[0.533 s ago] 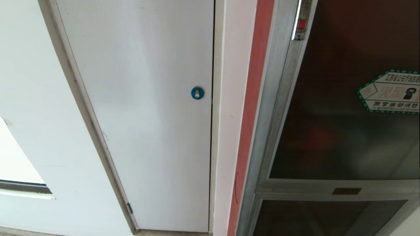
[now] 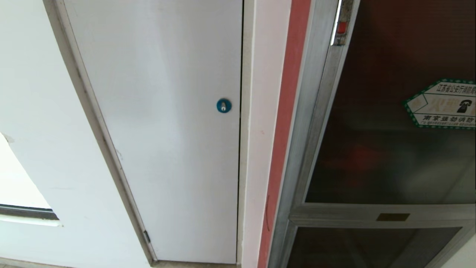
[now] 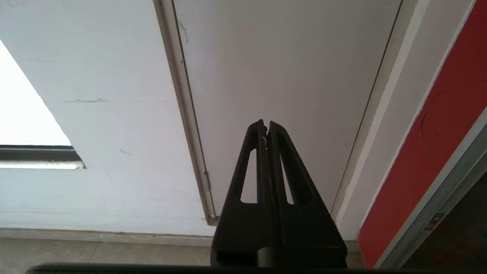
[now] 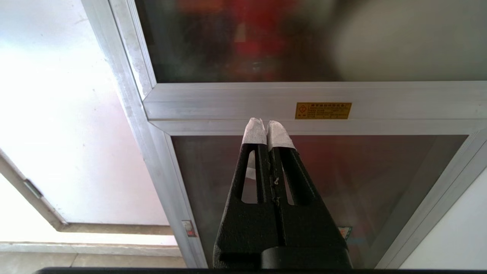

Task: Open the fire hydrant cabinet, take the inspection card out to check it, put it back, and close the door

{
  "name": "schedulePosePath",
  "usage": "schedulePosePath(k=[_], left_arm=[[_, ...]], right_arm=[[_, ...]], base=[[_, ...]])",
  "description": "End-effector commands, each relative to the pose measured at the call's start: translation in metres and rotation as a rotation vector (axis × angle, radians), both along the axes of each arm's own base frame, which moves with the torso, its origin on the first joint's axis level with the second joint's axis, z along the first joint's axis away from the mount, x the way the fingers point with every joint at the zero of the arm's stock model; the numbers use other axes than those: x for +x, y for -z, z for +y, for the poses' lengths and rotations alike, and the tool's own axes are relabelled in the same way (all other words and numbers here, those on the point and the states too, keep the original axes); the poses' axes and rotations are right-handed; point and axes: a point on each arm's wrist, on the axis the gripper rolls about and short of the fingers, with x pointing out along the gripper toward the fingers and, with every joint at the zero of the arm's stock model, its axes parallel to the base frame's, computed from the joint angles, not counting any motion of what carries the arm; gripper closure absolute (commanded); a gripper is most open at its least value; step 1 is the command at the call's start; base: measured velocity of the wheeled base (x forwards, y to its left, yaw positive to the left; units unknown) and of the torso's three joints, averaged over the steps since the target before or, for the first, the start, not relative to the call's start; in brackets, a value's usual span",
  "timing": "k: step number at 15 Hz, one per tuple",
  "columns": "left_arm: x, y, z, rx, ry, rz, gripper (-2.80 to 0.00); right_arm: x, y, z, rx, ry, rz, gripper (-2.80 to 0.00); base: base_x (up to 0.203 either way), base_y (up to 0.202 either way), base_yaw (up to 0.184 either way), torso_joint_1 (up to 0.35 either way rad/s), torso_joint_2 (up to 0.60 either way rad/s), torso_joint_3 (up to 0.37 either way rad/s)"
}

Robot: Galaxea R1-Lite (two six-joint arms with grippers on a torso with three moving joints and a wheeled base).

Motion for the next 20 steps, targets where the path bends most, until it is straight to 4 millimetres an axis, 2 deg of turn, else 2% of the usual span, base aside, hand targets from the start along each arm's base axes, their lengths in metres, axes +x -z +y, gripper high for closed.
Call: schedulePosePath(k=[1, 6, 11, 15, 18, 20], left_arm=[[0.001, 0.004, 0.000, 0.000, -0.001, 0.015, 0.00], [0.001, 0.004, 0.000, 0.000, -0.001, 0.014, 0.00], [0.001, 0.004, 0.000, 0.000, 0.001, 0.014, 0.00], [0.001, 0.004, 0.000, 0.000, 0.000, 0.014, 0.00], [0.001, 0.004, 0.000, 0.000, 0.000, 0.014, 0.00], [0.001, 0.004, 0.000, 0.000, -0.001, 0.013, 0.00]], right_arm=[[0.000, 0.001, 0.000, -0.001, -0.001, 0.002, 0.00], [0.000, -0.001, 0.000, -0.004, 0.002, -0.002, 0.00], [-0.009, -0.026, 0.000, -0.010, -0.002, -0.022, 0.00], [-0.002, -0.066, 0.001, -0.006, -0.030, 0.006, 0.00], [0.017, -0.093, 0.004, 0.040, -0.161, 0.090, 0.00], [0.031, -0.125, 0.006, 0.080, -0.246, 0.109, 0.00]], base=[[0.000, 0.000, 0.000, 0.000, 0.00, 0.000], [0.000, 0.000, 0.000, 0.000, 0.00, 0.000], [0.000, 0.000, 0.000, 0.000, 0.00, 0.000], [0.000, 0.000, 0.000, 0.000, 0.00, 0.000], [0.000, 0.000, 0.000, 0.000, 0.00, 0.000], [0.000, 0.000, 0.000, 0.000, 0.00, 0.000]])
